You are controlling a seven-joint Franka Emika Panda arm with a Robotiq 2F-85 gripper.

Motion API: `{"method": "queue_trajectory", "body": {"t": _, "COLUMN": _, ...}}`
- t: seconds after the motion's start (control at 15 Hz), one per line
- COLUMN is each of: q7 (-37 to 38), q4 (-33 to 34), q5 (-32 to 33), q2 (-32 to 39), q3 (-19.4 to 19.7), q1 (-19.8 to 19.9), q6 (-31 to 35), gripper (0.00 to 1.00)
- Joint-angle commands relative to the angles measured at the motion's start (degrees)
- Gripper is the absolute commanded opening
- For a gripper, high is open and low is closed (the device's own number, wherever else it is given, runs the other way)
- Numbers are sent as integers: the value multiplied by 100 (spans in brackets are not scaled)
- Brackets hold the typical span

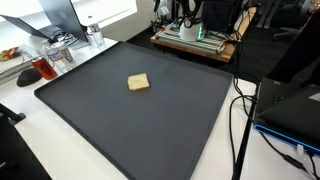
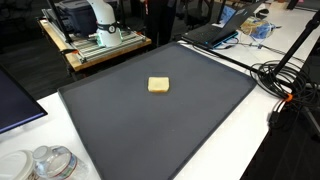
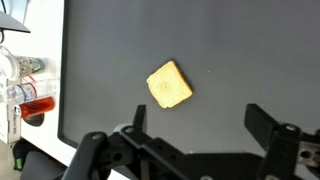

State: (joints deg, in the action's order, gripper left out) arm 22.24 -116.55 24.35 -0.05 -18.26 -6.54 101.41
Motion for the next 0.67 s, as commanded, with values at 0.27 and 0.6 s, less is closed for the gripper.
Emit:
{"method": "queue_trajectory", "body": {"t": 0.27, "q7": 910, "q4": 1393, "q5": 174, "q2": 1453, "q3": 425, "q1": -502, "q6": -888, "gripper": 100}}
{"method": "queue_trajectory", "body": {"t": 0.6, "q7": 1547, "q4": 2801, "q5": -60, "q2": 2693, "q3": 844, "q1": -989, "q6": -1547, "gripper": 100}}
